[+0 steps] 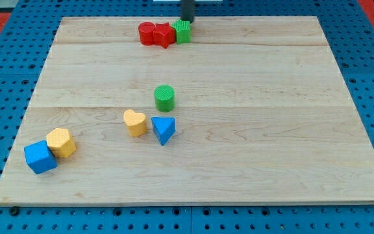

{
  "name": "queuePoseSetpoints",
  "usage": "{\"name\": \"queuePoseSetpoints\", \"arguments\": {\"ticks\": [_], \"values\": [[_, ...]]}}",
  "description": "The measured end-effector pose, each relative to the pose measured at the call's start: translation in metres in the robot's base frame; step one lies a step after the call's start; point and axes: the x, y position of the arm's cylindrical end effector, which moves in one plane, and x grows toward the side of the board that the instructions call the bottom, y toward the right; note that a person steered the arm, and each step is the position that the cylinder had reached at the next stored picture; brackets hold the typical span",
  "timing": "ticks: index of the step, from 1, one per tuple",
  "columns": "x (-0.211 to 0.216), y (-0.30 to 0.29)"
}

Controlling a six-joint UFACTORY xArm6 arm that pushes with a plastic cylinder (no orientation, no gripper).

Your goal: Push the blue triangle and green star to the green circle

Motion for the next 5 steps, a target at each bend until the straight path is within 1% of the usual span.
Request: {"name": "queuePoseSetpoints", "arguments": {"ticks": [1, 2, 3, 4, 5], "values": [[0.078, 0.015], [0.101, 0.015], [0.074, 0.05], [0.107, 0.066], [0.109, 0.012]]}}
